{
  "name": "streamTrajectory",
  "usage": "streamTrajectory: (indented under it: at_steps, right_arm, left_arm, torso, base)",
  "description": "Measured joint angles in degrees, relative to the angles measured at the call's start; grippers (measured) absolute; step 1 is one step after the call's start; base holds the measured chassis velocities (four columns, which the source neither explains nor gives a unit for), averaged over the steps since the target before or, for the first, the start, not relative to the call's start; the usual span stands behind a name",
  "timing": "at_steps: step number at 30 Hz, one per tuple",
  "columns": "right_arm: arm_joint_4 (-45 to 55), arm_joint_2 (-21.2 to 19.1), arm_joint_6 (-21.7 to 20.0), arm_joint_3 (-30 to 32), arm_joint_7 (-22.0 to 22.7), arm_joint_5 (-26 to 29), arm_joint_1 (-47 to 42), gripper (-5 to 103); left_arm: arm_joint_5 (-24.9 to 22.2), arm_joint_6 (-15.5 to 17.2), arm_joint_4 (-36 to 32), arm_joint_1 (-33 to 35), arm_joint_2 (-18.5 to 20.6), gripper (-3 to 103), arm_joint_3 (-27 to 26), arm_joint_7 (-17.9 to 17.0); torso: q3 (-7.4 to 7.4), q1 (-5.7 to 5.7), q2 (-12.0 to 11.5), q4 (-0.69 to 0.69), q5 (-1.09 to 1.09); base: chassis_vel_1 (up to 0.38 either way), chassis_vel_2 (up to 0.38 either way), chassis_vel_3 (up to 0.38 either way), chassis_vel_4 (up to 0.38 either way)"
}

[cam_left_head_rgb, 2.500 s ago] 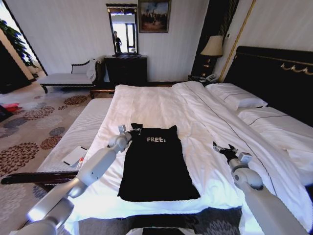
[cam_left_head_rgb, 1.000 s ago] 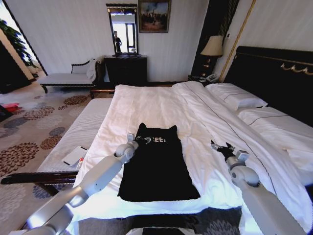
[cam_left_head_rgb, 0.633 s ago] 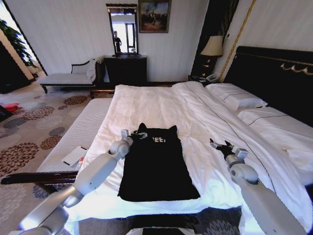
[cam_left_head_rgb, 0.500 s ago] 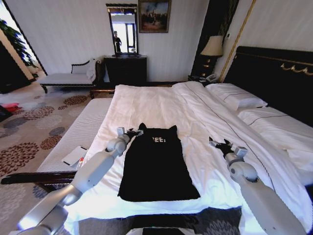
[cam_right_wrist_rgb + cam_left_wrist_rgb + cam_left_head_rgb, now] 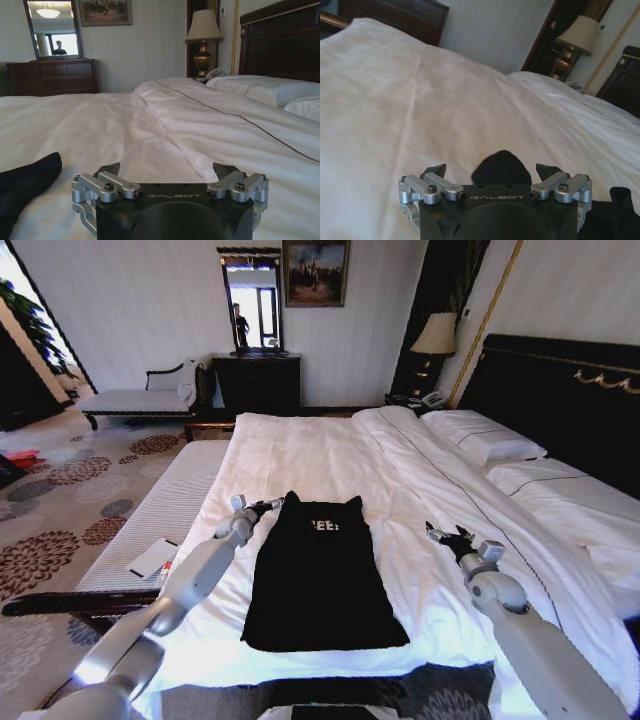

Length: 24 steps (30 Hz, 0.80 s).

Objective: Fold the clothes on the bed.

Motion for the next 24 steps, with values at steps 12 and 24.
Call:
streamTrajectory:
  at_steps: [12,24]
  right_arm:
    - [0.16,0.54,0.0,0.51,0.25,0.03,-0.29,100]
    - [0.22,0.55,0.11,1.03,0.27,0.03,-0.74,100]
  left_arm:
    - [6.31,-1.04,14.54,-5.21,-8.98,100,-1.05,1.33]
    - [11.81,-4.04,22.53,-6.91,-12.35,100,-3.85,3.42]
  torso:
    - [0.0,0.01,0.0,-0.01,0.0]
    - [0.0,0.01,0.0,0.01,-0.01]
  base:
    - [0.0,0.0,0.0,0.0]
    - [0.0,0.0,0.0,0.0]
